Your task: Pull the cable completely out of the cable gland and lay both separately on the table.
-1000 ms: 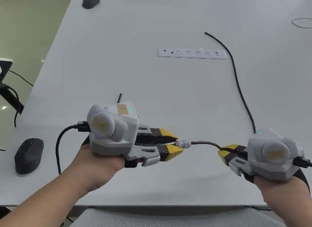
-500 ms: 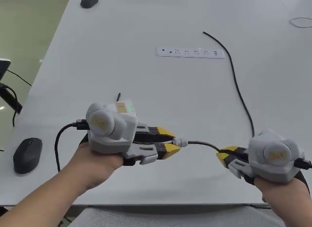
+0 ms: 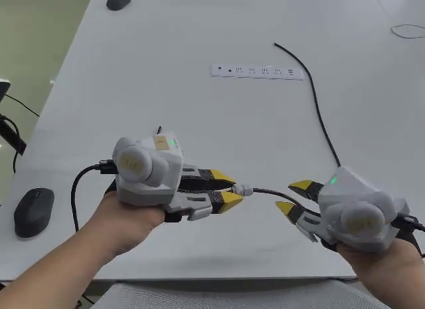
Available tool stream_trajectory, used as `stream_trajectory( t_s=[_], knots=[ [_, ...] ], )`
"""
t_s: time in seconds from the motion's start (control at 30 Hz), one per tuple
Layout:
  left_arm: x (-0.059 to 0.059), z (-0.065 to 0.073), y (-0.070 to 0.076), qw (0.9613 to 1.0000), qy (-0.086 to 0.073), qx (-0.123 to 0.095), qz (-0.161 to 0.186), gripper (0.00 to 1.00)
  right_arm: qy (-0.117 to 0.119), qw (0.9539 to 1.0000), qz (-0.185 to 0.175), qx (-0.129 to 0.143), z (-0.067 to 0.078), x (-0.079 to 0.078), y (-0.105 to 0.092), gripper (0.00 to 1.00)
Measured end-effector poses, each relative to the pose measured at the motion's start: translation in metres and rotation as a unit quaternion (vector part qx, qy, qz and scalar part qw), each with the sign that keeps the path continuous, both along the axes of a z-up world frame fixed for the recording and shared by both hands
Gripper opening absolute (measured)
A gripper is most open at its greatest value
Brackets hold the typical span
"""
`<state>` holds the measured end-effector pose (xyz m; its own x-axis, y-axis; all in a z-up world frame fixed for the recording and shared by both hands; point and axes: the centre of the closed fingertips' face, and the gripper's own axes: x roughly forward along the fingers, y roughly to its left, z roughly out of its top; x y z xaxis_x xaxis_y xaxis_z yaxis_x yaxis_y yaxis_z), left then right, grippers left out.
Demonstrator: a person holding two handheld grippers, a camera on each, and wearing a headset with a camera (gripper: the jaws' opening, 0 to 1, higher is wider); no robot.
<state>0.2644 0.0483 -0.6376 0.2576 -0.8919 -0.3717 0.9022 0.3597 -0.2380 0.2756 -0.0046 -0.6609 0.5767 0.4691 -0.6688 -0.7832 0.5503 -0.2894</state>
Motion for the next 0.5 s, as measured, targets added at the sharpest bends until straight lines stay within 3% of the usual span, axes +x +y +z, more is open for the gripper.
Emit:
stream_trajectory(
  t_s=[0.2, 0.5],
  knots=[
    [0.001, 0.000, 0.000, 1.0000, -0.001, 0.003, -0.003, 0.15, -0.013, 0.9991, 0.035, -0.022, 0.004, -0.002, 0.020, 0.14],
    [-0.001, -0.002, -0.004, 0.9999, 0.001, 0.007, -0.009, 0.15, -0.010, 0.9984, 0.048, -0.028, 0.003, -0.004, 0.033, 0.05]
  ],
)
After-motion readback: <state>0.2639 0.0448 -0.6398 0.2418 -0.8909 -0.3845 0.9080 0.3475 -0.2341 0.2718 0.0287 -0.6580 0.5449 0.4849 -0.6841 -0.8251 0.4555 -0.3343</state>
